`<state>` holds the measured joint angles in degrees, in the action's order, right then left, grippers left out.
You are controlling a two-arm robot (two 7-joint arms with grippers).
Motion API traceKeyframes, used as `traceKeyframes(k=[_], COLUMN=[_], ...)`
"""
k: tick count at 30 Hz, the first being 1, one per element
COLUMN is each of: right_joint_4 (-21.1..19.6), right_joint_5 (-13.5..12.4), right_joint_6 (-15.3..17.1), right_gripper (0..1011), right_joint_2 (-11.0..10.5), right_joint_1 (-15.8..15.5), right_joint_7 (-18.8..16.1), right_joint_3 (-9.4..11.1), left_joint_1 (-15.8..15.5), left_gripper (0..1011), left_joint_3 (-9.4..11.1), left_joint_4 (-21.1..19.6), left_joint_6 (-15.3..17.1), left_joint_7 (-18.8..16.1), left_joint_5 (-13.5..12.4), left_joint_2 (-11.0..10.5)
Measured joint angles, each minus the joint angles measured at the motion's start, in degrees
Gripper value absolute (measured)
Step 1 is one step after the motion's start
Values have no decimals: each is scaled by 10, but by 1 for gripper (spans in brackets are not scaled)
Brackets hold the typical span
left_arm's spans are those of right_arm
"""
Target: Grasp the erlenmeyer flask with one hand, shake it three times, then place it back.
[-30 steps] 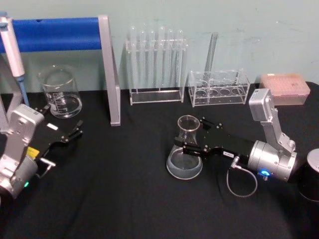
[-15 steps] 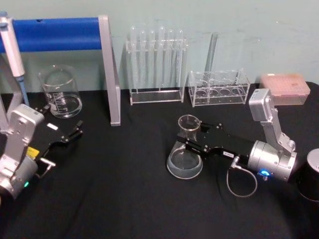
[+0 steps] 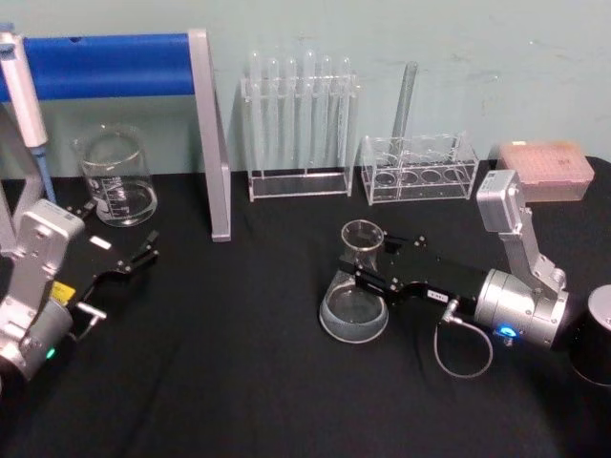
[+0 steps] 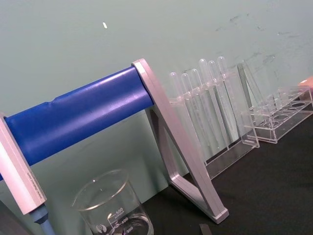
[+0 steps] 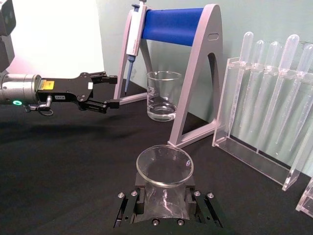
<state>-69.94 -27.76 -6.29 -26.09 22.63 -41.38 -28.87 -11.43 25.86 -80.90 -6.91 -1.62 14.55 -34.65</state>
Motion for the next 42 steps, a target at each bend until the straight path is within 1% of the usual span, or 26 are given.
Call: traceKeyframes(k=[10, 16, 19, 20, 23, 24, 26, 27, 29, 32, 35, 38, 41, 42], right_joint_4=[0, -26, -52, -69, -97, -117, -136, -154, -169, -206, -223, -249, -261, -269], right_joint_5=[0, 0, -1, -1, 1, 2, 4, 5, 6, 16, 24, 38, 45, 50], right_joint_6=[0, 5, 10, 13, 19, 23, 28, 34, 39, 52, 58, 70, 77, 82], right_gripper=[453, 453, 453, 453, 453, 453, 453, 453, 453, 453, 453, 453, 453, 453], right_joint_2=[0, 0, 0, 1, 3, 5, 7, 9, 12, 17, 20, 24, 28, 31], right_joint_1=[0, -13, -26, -33, -45, -54, -62, -70, -77, -95, -107, -127, -139, -146], right_joint_7=[0, 20, 41, 57, 84, 101, 118, 134, 147, 181, 200, 234, 253, 264], right_joint_3=[0, 3, 9, 14, 22, 28, 34, 40, 45, 57, 64, 76, 83, 87], left_joint_1=[0, 0, 0, 0, 0, 0, 0, 0, 0, 0, 0, 0, 0, 0], left_gripper=[1001, 1001, 1001, 1001, 1001, 1001, 1001, 1001, 1001, 1001, 1001, 1001, 1001, 1001], left_joint_3=[0, 0, 0, 0, 0, 0, 0, 0, 0, 0, 0, 0, 0, 0], left_joint_4=[0, 0, 0, 0, 0, 0, 0, 0, 0, 0, 0, 0, 0, 0], left_joint_6=[0, 0, 0, 0, 0, 0, 0, 0, 0, 0, 0, 0, 0, 0], left_joint_7=[0, 0, 0, 0, 0, 0, 0, 0, 0, 0, 0, 0, 0, 0], left_joint_5=[0, 0, 0, 0, 0, 0, 0, 0, 0, 0, 0, 0, 0, 0], left_joint_2=[0, 0, 0, 0, 0, 0, 0, 0, 0, 0, 0, 0, 0, 0])
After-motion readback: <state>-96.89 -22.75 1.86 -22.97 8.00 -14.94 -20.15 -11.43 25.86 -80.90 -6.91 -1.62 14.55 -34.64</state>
